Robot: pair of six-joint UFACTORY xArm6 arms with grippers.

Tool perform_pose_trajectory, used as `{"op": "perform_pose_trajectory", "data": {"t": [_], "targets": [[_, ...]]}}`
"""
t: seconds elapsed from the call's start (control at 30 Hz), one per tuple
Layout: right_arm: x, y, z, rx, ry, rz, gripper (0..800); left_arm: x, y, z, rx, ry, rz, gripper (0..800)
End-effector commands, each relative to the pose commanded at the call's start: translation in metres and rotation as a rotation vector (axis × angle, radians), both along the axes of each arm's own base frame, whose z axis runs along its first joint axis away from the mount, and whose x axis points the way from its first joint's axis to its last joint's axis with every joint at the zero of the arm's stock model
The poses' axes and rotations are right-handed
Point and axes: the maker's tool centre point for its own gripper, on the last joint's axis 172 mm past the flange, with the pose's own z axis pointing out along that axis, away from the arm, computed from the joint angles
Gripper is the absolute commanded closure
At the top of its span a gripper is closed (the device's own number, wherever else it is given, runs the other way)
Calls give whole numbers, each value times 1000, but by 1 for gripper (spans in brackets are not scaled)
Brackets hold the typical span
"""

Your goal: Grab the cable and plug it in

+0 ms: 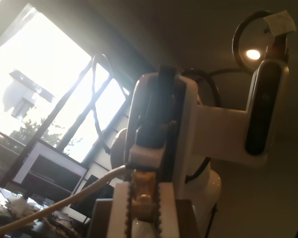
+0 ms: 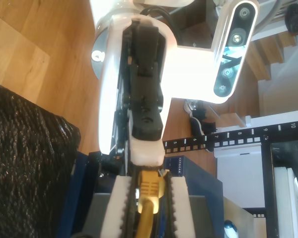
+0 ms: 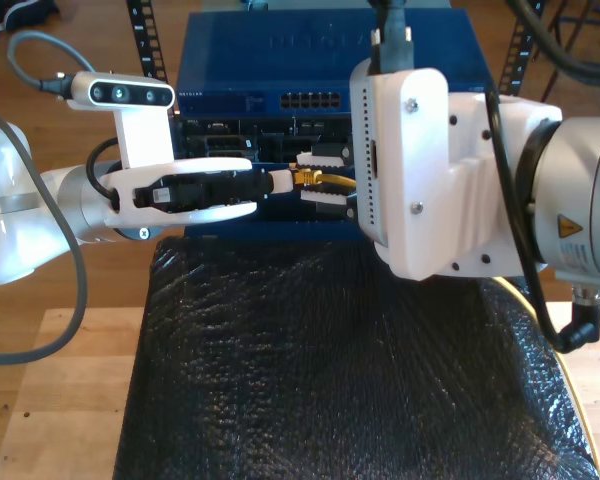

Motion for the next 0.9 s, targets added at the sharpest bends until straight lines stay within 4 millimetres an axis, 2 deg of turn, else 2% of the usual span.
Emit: {"op": "perform_pose_trajectory", "data": {"t": [0.2,0.27,0.33,0.53,0.63,0.7,0.77,0.83,0.9], "targets": [[0,0,0,0,0,0,642,0,0,0,0,-2,0,789],[0,0,0,0,0,0,679,0,0,0,0,-2,0,783],[0,0,0,1,1,0,773,0,0,0,0,0,0,764],[0,1,0,2,2,1,798,-2,1,1,-4,9,-12,699],[-1,1,0,2,2,2,799,-2,2,2,-9,17,-22,620],[-1,1,0,2,2,2,799,-2,3,3,-15,16,-22,464],[-1,1,0,2,2,2,799,-2,4,4,-23,17,-22,453],[-1,1,0,2,2,2,799,-2,4,5,-26,17,-21,377],[-1,1,0,2,2,2,799,-2,4,5,-26,17,-21,338]]}}
